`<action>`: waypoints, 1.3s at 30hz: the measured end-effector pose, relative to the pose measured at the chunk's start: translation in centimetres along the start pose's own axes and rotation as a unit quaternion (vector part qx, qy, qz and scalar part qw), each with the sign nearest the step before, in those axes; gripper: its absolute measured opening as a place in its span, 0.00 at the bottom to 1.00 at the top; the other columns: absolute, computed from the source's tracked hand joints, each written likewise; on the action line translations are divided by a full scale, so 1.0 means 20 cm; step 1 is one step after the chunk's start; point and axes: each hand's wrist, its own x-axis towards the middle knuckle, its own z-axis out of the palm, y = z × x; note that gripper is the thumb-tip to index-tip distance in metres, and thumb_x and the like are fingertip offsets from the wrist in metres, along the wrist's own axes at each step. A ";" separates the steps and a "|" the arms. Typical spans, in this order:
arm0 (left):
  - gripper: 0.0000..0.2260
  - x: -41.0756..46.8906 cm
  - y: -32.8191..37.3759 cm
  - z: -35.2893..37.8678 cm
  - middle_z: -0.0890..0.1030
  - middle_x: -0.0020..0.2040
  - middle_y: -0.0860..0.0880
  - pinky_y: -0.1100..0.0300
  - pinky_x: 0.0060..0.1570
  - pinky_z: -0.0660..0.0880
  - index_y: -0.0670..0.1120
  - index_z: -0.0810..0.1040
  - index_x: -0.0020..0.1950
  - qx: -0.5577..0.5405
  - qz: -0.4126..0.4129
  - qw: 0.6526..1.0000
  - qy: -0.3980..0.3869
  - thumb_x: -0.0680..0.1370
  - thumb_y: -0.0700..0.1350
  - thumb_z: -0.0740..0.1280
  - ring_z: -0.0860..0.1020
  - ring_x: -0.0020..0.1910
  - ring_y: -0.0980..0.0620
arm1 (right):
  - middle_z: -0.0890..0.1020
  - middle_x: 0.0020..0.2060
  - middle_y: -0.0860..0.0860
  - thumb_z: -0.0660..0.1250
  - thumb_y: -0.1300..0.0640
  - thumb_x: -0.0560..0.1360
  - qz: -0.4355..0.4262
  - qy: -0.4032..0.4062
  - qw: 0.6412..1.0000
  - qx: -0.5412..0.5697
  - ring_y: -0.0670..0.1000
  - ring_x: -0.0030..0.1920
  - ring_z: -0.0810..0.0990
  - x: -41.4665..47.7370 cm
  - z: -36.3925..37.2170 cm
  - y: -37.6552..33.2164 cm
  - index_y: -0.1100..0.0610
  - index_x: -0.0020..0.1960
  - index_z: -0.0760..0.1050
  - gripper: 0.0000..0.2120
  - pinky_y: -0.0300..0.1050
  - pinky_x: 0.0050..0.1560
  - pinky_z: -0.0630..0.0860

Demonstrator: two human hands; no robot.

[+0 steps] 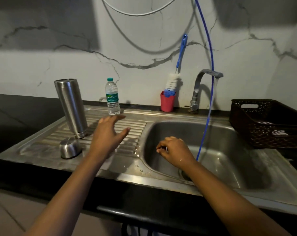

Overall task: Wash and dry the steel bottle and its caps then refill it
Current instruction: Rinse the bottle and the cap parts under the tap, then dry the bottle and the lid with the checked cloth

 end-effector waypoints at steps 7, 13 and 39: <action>0.24 0.31 0.28 0.62 0.69 0.69 0.44 0.46 0.65 0.65 0.49 0.68 0.70 0.128 -0.028 0.968 -0.213 0.77 0.54 0.65 0.66 0.68 0.43 | 0.81 0.49 0.55 0.65 0.56 0.75 0.207 0.098 0.973 0.018 0.55 0.51 0.78 0.20 -0.07 0.31 0.55 0.50 0.81 0.08 0.44 0.49 0.72; 0.33 0.28 0.15 0.84 0.64 0.72 0.43 0.47 0.68 0.59 0.49 0.59 0.76 0.197 -0.056 0.939 -0.276 0.76 0.61 0.63 0.61 0.72 0.42 | 0.69 0.63 0.59 0.62 0.59 0.76 0.280 0.070 0.948 -0.131 0.60 0.62 0.70 0.51 -0.11 0.66 0.59 0.69 0.66 0.22 0.54 0.57 0.72; 0.38 0.28 0.12 0.89 0.52 0.78 0.45 0.46 0.72 0.51 0.44 0.50 0.78 0.230 -0.045 0.931 -0.281 0.76 0.63 0.60 0.50 0.76 0.44 | 0.76 0.61 0.57 0.54 0.54 0.81 0.456 0.059 0.886 0.061 0.58 0.61 0.75 0.84 -0.17 0.75 0.61 0.65 0.72 0.17 0.48 0.54 0.71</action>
